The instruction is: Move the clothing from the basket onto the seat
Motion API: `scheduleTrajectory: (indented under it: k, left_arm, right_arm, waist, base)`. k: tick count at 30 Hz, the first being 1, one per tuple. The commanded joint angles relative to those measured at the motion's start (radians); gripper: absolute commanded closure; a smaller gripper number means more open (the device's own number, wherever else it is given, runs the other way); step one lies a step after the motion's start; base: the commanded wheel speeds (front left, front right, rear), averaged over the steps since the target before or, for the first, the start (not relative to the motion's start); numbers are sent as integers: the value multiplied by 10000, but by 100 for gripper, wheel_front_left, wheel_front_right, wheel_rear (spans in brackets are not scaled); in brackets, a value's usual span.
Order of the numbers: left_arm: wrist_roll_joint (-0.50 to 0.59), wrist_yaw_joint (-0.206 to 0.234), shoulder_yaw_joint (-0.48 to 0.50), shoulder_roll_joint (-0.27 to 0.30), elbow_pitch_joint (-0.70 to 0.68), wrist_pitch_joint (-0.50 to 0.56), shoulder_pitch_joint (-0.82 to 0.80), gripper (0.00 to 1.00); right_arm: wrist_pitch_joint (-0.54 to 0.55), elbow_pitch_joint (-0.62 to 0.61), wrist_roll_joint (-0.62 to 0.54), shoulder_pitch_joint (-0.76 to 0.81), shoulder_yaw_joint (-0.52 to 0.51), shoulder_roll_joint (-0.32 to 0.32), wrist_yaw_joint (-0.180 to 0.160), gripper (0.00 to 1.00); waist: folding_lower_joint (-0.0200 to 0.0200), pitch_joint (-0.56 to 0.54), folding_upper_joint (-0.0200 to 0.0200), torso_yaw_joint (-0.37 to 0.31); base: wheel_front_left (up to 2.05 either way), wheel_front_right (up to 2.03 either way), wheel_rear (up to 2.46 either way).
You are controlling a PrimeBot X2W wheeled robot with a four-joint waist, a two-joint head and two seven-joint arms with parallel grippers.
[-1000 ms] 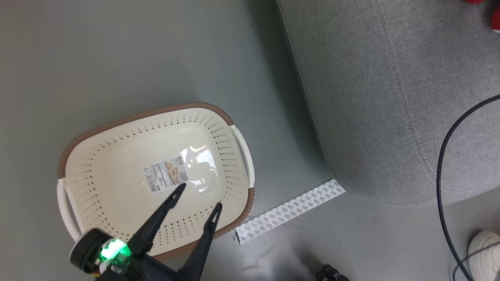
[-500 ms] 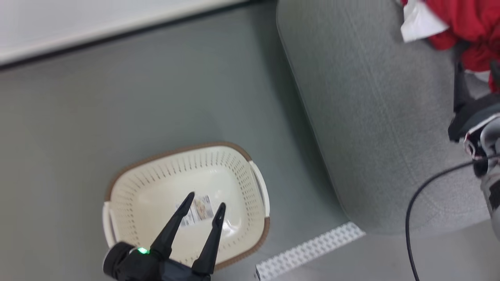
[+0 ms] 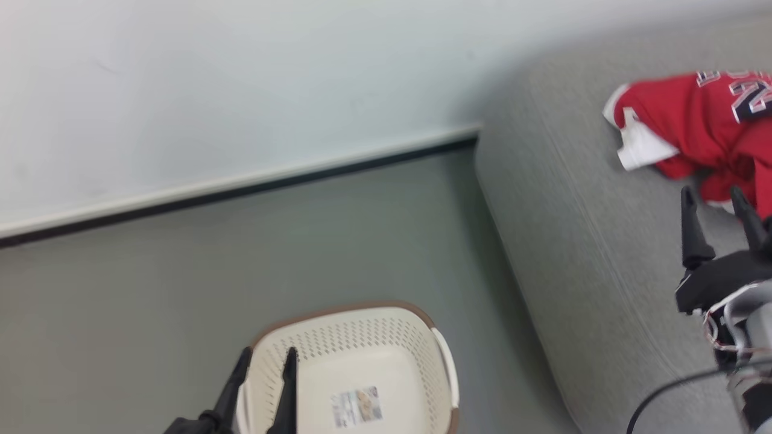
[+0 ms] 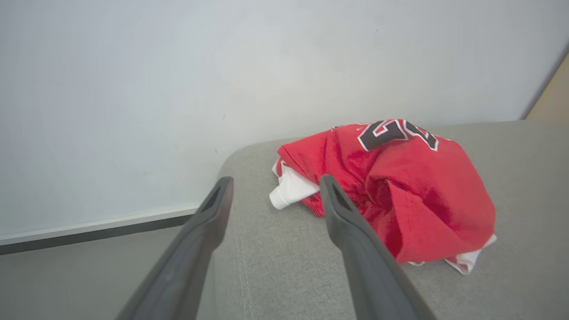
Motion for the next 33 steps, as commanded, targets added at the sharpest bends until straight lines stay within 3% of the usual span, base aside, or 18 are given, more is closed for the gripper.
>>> scheduleTrajectory:
  k: [1, 7, 12, 16, 23, 26, 33]
  left_arm:
    - [-39, 69, 157, -14, 53, -41, 191, 0]
    - [-197, 237, 696, -111, 419, -42, 166, 0]
    - [7, 246, 858, -140, 798, -43, 42, 0]
    - [123, 130, 1144, -149, 1000, -42, -50, 0]
    - [241, -400, 1813, -143, 1077, -43, 16, 0]
    - [381, -749, 2015, -86, 1199, -43, 138, 0]
    - [752, -1111, 2305, -95, 1347, -43, 403, 0]
  right_arm:
    - [-52, -401, -153, 414, -126, 195, -3, 0]
    - [-58, -2631, -1270, 2272, -1218, 1448, -3, 0]
    - [2, -3792, -1619, 3641, -1777, 2708, -3, 0]
    - [37, -4506, -1965, 4496, -1899, 3329, -3, 0]
    - [-24, -5516, -2549, 5520, -1855, 3864, -3, 0]
    - [-5, -5654, -2738, 5829, -1579, 3934, -3, 0]
    - [80, -5773, -2798, 6262, -1354, 3958, -3, 0]
  waist:
    - [3, -1384, 2, 1269]
    - [3, -1917, 2, 1985]
    - [3, -2178, 2, 2388]
    - [3, -2343, 2, 2537]
    - [3, -2538, 2, 2495]
    - [3, -2578, 2, 2372]
    - [3, -2607, 2, 2171]
  base:
    - [0, 0, 0]
    - [0, 0, 0]
    - [0, 0, 0]
    - [0, 0, 0]
    - [0, 0, 0]
    - [0, 0, 0]
    - [0, 0, 0]
